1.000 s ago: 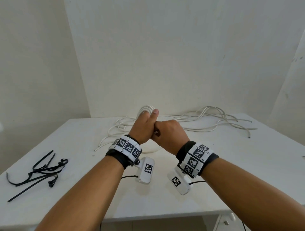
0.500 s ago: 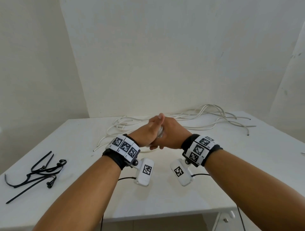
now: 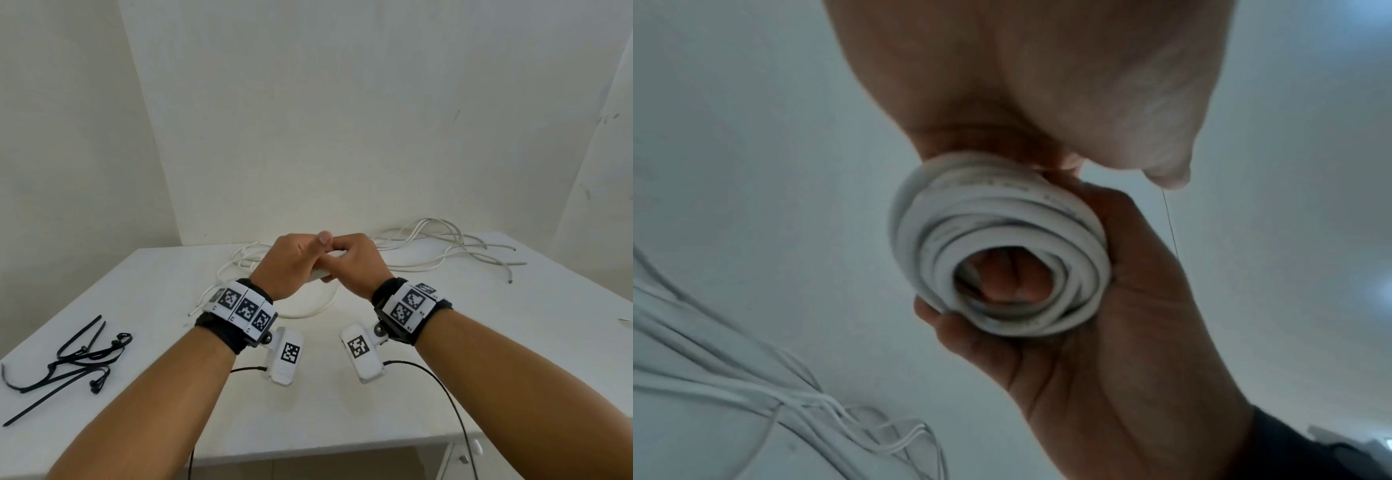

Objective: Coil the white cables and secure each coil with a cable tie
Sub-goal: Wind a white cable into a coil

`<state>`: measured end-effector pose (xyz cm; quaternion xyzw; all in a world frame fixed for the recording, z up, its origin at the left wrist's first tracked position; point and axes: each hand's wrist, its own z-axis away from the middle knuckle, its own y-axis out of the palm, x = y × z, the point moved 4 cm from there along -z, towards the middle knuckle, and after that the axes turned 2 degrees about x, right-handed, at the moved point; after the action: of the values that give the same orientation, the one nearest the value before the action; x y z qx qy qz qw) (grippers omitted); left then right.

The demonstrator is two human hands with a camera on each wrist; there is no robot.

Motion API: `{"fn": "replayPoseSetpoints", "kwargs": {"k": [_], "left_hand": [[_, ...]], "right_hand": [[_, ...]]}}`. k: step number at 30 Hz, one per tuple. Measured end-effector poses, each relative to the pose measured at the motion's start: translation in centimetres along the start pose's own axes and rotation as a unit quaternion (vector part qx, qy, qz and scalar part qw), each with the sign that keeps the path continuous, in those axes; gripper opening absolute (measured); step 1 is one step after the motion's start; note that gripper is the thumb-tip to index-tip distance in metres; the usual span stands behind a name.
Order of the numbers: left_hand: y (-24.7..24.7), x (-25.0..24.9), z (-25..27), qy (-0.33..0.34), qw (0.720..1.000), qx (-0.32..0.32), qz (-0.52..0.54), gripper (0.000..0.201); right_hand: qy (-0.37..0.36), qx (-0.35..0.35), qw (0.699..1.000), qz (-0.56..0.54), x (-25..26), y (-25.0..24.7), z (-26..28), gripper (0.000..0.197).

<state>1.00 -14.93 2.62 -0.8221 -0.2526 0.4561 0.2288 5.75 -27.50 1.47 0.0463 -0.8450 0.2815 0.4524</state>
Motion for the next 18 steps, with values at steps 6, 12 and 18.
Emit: {"fn": "replayPoseSetpoints", "kwargs": {"k": [6, 12, 18], "left_hand": [[-0.7, 1.8, 1.7, 0.022, 0.990, -0.100, 0.094, 0.037], [-0.7, 2.3, 2.7, 0.041, 0.951, -0.279, 0.125, 0.028], [-3.1, 3.4, 2.5, -0.062, 0.921, -0.378, 0.072, 0.040]], "right_hand": [[0.151, 0.036, 0.950, -0.272, -1.3, 1.1, -0.1, 0.043], [0.236, 0.044, 0.894, -0.378, -1.1, 3.4, -0.5, 0.055], [0.241, 0.070, 0.887, -0.387, 0.1, 6.5, -0.7, 0.052]]}}
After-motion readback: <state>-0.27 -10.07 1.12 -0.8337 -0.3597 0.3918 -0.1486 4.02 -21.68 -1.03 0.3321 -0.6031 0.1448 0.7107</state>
